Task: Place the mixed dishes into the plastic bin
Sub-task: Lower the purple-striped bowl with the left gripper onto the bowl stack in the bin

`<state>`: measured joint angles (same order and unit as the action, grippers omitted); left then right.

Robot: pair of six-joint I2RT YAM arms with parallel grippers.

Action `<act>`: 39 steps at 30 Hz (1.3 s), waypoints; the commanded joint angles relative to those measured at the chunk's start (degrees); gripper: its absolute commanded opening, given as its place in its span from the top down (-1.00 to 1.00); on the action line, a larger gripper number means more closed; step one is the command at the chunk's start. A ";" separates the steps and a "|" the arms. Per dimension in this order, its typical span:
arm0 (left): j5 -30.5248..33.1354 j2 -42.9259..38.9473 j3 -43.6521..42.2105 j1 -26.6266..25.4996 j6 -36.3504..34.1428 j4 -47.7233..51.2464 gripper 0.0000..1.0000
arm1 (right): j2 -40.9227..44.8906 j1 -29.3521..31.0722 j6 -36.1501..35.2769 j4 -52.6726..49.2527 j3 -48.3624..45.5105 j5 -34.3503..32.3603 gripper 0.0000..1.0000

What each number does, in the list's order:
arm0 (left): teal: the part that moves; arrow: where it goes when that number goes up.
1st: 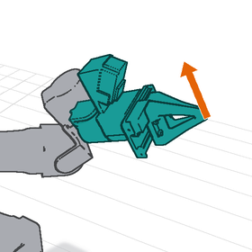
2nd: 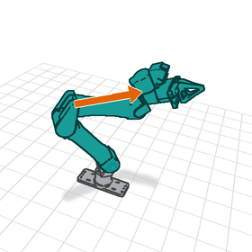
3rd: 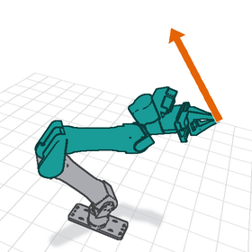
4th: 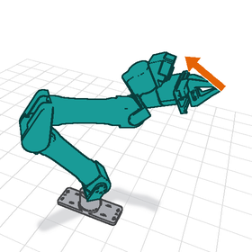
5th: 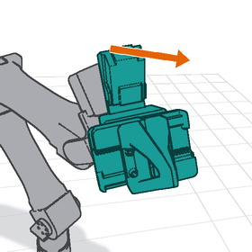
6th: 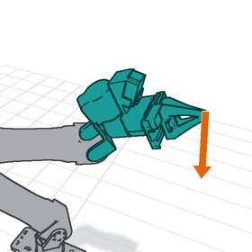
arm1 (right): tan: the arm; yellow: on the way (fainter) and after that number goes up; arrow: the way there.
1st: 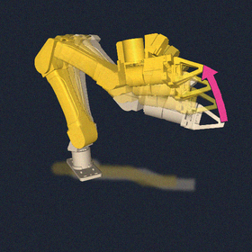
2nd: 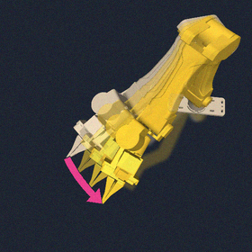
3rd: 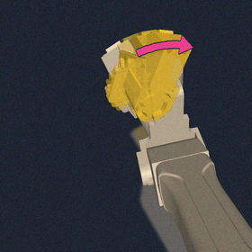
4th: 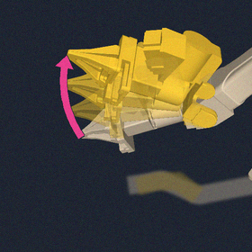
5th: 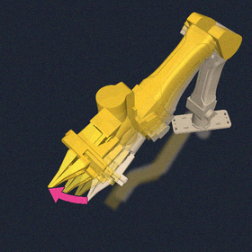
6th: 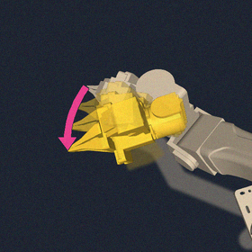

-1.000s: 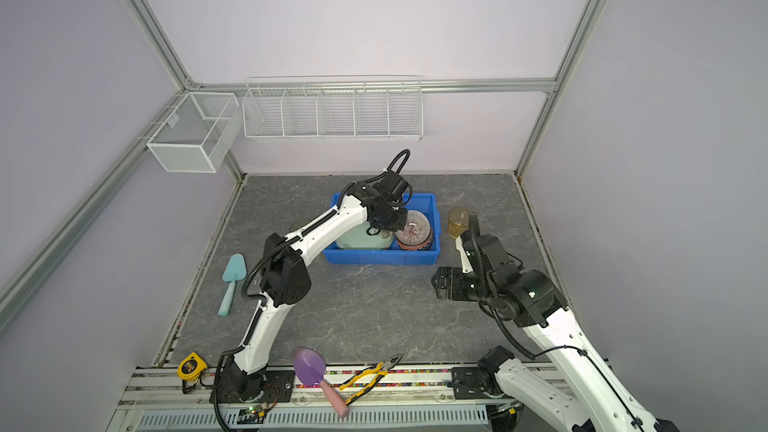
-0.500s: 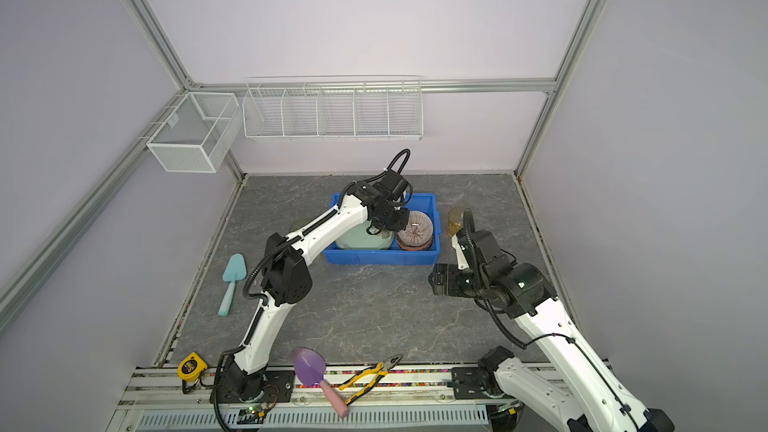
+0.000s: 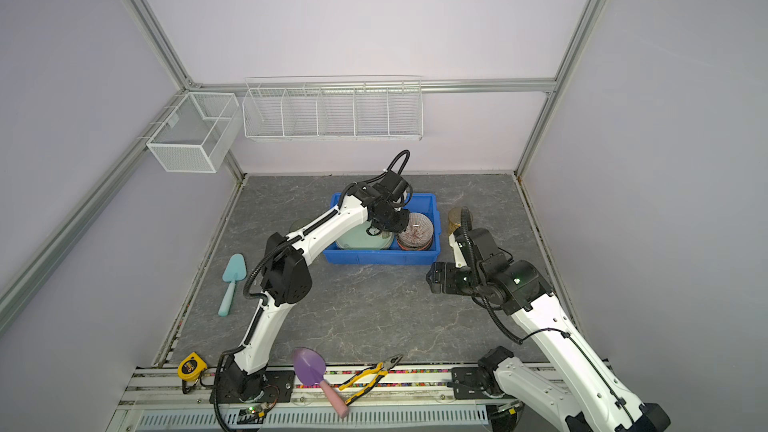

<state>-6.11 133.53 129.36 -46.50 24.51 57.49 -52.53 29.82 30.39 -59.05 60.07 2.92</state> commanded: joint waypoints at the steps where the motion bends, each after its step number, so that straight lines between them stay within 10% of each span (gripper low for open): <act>1: -0.57 -1.44 -0.43 -0.08 -0.61 0.45 0.58 | -0.12 -0.28 -0.60 0.68 -1.09 0.79 -0.77; 39: -1.09 -2.17 4.40 -0.05 -1.53 2.94 -0.62 | -0.22 -0.68 -0.86 1.04 -1.71 0.75 -0.77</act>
<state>-8.32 133.51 131.92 -46.57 24.16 58.26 -52.69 29.56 30.15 -58.57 59.24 3.07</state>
